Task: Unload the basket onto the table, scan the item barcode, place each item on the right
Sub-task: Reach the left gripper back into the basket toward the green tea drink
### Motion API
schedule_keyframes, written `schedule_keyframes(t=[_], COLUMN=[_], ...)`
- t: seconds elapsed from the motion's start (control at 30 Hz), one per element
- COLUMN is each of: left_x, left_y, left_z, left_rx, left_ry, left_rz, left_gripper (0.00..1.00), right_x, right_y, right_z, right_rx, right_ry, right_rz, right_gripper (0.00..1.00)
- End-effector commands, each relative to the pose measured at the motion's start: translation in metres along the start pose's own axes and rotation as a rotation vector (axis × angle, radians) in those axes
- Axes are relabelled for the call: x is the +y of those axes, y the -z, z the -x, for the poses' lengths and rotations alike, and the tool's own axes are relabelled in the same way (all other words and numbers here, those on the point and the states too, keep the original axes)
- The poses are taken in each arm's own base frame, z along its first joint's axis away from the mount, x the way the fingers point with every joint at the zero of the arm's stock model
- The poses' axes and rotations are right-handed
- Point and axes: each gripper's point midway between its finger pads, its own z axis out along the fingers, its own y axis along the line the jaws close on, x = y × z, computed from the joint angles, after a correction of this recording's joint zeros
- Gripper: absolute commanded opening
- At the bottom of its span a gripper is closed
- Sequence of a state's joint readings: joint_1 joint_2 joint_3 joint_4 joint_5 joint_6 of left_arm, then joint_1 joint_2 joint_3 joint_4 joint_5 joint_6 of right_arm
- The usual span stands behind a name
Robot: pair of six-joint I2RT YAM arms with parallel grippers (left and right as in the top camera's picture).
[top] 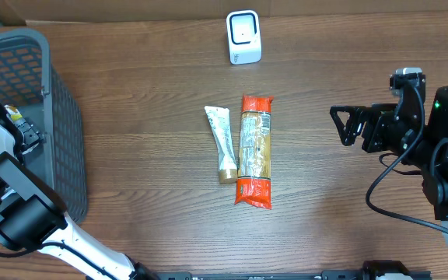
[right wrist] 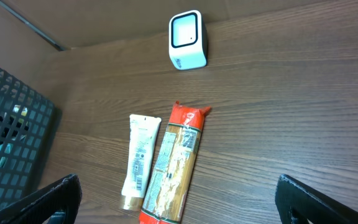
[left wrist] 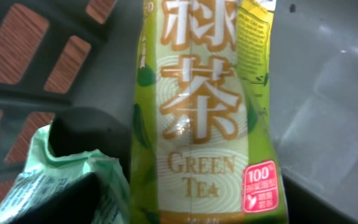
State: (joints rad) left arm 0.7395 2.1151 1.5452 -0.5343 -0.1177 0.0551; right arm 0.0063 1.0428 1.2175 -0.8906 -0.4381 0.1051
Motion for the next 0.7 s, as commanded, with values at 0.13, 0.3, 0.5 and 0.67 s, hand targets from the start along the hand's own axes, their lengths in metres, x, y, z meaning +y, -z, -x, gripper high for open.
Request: schedule_keyframes(t=[0.13,0.3,0.5,0.67], left_x=[-0.002,0.004,0.011,0.008], left_y=[-0.011,0.013,0.081,0.153], left_z=[-0.014,0.0,0.044,0.081], left_rx=[0.071,0.098,0.035,-0.103], left_ry=[-0.025,-0.004,0.154,0.234], left_rz=[-0.006,0.013,0.063,0.032], left_gripper=[0.04,0.04,0.04,0.04], right_x=[0.004,0.004,0.004,0.004], right_y=[0.008,0.008,0.008,0.008], right_z=[0.011,0.011,0.011,0.011], right_rx=[-0.035,-0.035,-0.035,-0.035], right_ry=[0.011,0.011,0.011,0.011], right_rz=[0.002,0.002,0.002,0.002], right_gripper=[1.0,1.0,1.0,1.0])
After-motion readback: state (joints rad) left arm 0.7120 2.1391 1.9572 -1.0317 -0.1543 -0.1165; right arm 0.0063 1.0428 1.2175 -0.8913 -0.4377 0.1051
